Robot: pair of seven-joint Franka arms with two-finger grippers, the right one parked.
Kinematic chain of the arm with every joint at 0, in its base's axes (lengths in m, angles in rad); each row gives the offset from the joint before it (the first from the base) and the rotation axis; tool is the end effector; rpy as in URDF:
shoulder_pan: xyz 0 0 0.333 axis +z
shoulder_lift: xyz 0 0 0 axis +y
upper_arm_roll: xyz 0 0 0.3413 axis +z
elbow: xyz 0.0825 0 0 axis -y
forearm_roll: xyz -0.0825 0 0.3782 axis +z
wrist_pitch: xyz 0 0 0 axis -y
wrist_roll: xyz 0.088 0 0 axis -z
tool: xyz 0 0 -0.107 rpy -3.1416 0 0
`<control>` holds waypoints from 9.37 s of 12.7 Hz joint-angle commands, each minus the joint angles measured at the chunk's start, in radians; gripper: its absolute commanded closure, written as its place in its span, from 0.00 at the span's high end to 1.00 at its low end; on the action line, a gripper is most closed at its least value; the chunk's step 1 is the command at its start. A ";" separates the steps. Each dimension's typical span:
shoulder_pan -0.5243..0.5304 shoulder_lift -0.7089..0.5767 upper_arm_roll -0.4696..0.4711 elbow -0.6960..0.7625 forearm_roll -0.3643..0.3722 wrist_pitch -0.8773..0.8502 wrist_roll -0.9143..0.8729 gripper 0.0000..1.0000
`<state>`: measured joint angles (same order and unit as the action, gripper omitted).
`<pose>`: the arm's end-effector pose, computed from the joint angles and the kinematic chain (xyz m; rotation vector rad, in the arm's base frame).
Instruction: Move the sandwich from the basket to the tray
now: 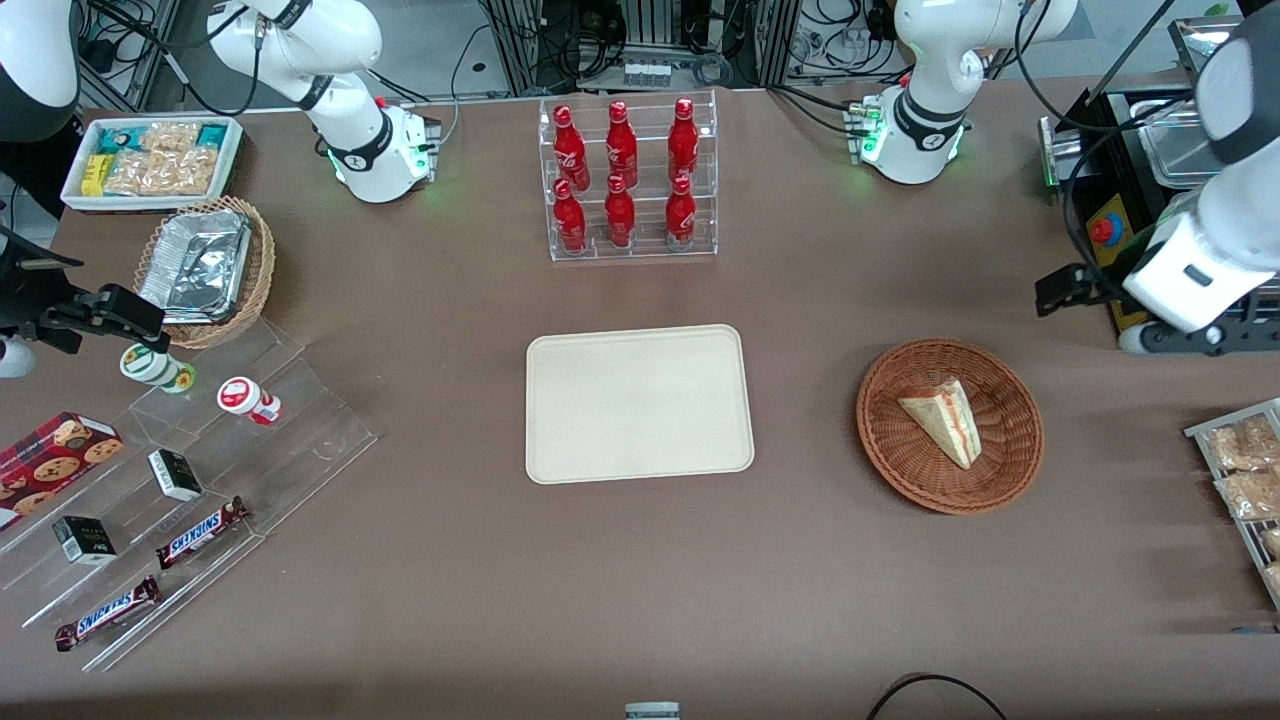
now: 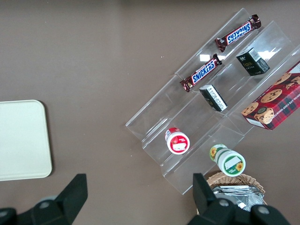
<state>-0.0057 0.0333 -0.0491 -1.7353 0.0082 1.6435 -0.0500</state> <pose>0.5540 -0.0292 0.5608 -3.1225 0.0093 0.1947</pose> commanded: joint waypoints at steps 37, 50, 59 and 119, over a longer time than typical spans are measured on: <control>-0.062 0.257 0.002 -0.435 0.004 0.776 -0.674 0.74; -0.195 0.180 -0.011 -0.235 0.006 0.439 -0.574 0.00; -0.558 0.420 -0.011 0.112 -0.011 0.319 -0.603 0.00; 0.022 -0.144 -0.052 -0.049 -0.025 -0.201 0.145 1.00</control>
<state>-0.0277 -0.0669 -0.0758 -1.7836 -0.0270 1.4859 0.0518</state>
